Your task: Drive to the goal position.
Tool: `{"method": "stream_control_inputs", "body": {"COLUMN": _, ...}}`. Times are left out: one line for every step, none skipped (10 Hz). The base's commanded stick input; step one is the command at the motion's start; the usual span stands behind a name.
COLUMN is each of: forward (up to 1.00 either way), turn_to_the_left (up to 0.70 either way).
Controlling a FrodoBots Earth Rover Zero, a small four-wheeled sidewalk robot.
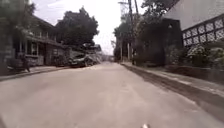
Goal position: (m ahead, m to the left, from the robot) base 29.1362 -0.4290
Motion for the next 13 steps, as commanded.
{"method": "stream_control_inputs", "body": {"forward": 0.70, "turn_to_the_left": 0.00}}
{"method": "stream_control_inputs", "body": {"forward": 0.70, "turn_to_the_left": 0.00}}
{"method": "stream_control_inputs", "body": {"forward": 0.70, "turn_to_the_left": 0.00}}
{"method": "stream_control_inputs", "body": {"forward": 0.70, "turn_to_the_left": 0.00}}
{"method": "stream_control_inputs", "body": {"forward": 0.70, "turn_to_the_left": 0.00}}
{"method": "stream_control_inputs", "body": {"forward": 0.70, "turn_to_the_left": 0.00}}
{"method": "stream_control_inputs", "body": {"forward": 0.70, "turn_to_the_left": 0.00}}
{"method": "stream_control_inputs", "body": {"forward": 0.70, "turn_to_the_left": 0.00}}
{"method": "stream_control_inputs", "body": {"forward": 0.70, "turn_to_the_left": 0.00}}
{"method": "stream_control_inputs", "body": {"forward": 0.70, "turn_to_the_left": 0.00}}
{"method": "stream_control_inputs", "body": {"forward": 0.70, "turn_to_the_left": 0.00}}
{"method": "stream_control_inputs", "body": {"forward": 0.70, "turn_to_the_left": 0.00}}
{"method": "stream_control_inputs", "body": {"forward": 0.70, "turn_to_the_left": 0.00}}
